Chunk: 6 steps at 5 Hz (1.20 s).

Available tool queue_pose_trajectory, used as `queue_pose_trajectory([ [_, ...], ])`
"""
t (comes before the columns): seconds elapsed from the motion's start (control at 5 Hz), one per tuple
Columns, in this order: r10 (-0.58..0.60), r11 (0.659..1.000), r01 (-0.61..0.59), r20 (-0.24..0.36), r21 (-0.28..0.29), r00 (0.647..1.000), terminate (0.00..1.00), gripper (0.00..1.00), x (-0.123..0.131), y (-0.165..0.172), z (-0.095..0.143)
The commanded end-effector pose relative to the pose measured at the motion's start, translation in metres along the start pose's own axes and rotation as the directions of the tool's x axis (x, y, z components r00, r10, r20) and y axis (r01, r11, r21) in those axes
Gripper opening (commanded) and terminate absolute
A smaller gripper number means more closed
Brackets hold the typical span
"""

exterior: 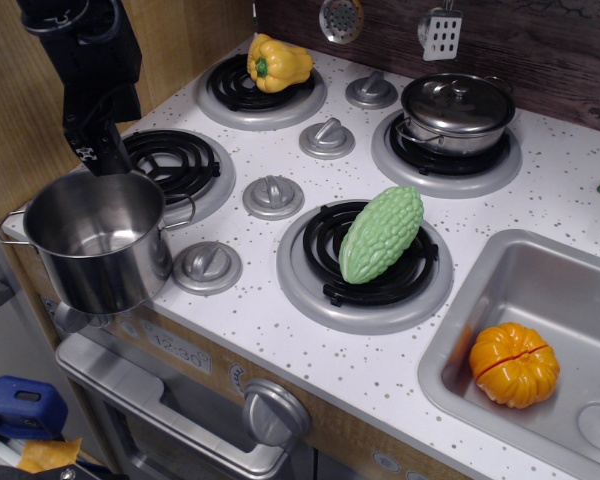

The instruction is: Put pot on stove which is near stove

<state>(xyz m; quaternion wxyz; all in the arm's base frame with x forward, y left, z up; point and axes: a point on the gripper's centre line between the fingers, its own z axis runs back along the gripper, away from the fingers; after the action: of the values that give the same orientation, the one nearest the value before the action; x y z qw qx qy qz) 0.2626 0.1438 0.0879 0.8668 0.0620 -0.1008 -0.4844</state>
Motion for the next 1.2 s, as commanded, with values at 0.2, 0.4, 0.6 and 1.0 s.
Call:
queue_pose_trajectory([
  [0.2,0.001,1.0,-0.001,0.046,-0.015,0.999,0.0,1.0,-0.002,-0.001,-0.008],
  [0.4,-0.006,1.0,0.006,0.066,-0.011,0.998,0.0,1.0,-0.004,-0.001,-0.014],
  [0.6,0.003,1.0,-0.003,0.092,-0.005,0.996,0.0,1.0,-0.007,-0.006,-0.024],
  [1.0,0.027,1.0,-0.026,0.148,-0.011,0.989,0.0,1.0,-0.011,-0.011,-0.038],
])
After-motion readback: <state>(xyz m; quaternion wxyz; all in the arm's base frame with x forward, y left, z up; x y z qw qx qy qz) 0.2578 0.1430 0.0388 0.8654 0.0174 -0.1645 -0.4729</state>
